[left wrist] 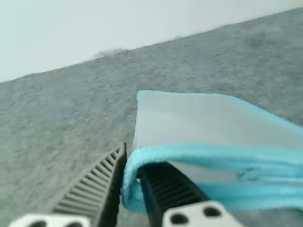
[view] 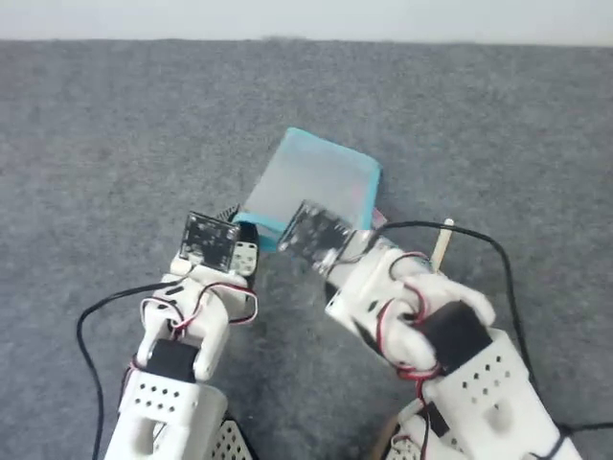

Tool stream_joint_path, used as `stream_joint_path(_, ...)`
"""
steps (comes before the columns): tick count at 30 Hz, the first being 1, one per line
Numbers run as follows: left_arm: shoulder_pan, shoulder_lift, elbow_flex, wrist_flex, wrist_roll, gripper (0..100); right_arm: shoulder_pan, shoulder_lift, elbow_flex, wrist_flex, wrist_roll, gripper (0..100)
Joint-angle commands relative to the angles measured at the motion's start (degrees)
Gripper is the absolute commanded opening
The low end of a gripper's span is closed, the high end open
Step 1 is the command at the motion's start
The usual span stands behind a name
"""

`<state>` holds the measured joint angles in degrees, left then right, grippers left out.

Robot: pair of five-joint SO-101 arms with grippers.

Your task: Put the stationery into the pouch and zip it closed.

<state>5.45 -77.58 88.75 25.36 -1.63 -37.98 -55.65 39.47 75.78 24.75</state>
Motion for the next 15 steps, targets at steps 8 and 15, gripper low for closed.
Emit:
stream_joint_path(8, -9.7, 0.8, -5.1, 3.8, 4.4, 1, 15.9, 10.2, -1.1, -6.4, 1.2, 0.6)
stream_joint_path(15, -11.1, 0.8, -5.1, 3.8, 4.7, 1, 18.5, 17.5, -1.1, -10.2, 1.1, 0.6)
